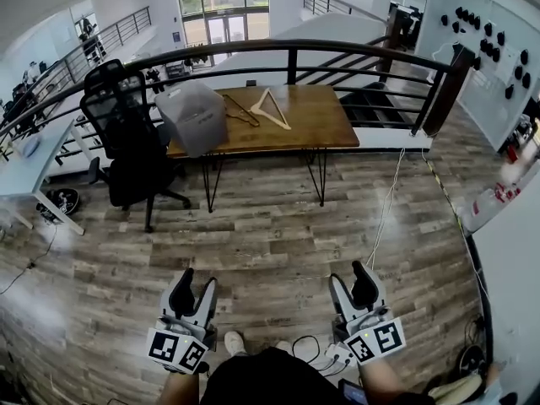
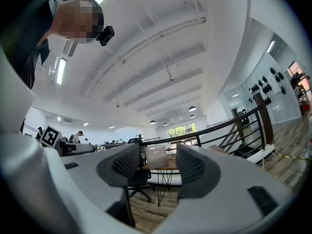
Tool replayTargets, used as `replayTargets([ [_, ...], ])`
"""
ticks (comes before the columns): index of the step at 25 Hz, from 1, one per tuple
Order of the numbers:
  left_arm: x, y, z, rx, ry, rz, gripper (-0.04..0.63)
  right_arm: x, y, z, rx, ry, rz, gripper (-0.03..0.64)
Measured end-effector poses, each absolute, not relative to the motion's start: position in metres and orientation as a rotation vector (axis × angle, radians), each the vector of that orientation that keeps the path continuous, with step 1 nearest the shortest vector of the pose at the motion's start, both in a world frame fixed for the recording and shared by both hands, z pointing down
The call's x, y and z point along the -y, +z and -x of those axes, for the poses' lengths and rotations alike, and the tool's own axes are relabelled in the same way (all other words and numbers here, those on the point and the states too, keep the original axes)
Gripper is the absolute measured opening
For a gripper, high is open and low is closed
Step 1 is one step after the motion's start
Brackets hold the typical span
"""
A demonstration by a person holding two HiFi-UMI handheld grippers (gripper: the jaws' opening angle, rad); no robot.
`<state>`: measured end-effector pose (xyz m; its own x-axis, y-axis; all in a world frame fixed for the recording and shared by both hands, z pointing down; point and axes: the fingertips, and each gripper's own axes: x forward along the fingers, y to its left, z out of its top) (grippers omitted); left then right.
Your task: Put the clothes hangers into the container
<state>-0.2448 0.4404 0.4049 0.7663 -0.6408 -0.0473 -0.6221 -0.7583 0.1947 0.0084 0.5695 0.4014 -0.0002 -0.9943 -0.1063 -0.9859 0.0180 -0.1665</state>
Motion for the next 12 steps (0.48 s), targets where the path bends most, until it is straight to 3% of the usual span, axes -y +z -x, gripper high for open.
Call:
replayTargets([
  [1, -0.443, 0.405, 0.243, 1.011, -0.161, -2.797, 0.242, -0.573, 0.402, -0.01, -2.094, -0.061, 2.076, 0.231],
  [3, -0.448, 0.406, 0.24, 1.024, -0.149, -2.799, 0.273, -0.578, 0.404, -0.014, -2.096, -0.067, 2.075, 0.262],
  [12, -0.452, 0.413, 0.237, 1.072, -0.13, -2.756, 0.314, -0.593, 0.416, -0.03, -2.065, -0.141, 2.094, 0.27],
])
